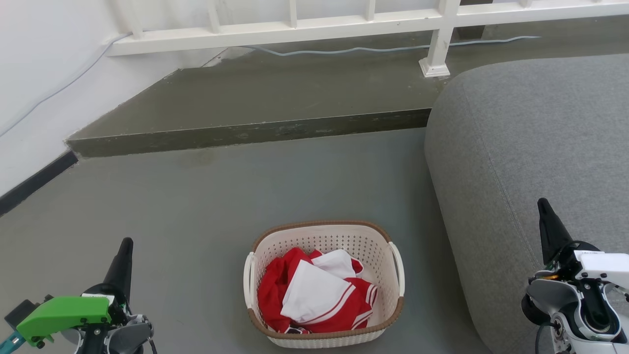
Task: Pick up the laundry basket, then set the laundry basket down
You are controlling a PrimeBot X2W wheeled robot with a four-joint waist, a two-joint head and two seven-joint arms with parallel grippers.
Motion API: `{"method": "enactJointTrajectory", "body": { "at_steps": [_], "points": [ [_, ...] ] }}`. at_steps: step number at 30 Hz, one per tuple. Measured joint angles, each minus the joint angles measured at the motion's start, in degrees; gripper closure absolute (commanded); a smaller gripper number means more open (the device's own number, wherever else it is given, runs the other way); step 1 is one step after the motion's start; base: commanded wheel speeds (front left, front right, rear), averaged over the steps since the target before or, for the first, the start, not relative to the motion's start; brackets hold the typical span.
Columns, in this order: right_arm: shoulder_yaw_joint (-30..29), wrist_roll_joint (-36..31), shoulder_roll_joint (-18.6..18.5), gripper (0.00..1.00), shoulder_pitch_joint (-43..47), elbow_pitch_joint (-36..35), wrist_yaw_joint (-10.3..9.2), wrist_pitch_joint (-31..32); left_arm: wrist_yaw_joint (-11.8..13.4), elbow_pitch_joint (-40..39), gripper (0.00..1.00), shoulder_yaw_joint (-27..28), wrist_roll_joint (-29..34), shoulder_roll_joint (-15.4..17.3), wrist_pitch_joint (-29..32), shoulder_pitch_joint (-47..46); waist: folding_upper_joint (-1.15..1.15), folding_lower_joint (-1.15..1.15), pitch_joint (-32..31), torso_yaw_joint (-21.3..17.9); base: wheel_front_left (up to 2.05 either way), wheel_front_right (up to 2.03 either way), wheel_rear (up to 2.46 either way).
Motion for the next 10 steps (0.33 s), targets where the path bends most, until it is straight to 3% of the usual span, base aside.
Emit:
{"method": "enactJointTrajectory", "body": {
  "at_steps": [10],
  "points": [
    [-0.09, 0.00, 0.01, 1.00, -0.01, 0.00, 0.01, 0.00, 0.00, 0.00, 1.00, 0.00, 0.00, -0.01, 0.00, 0.00, 0.00, 0.00, 0.00, 0.00, 0.00, 0.00, 0.00]
  ]
}}
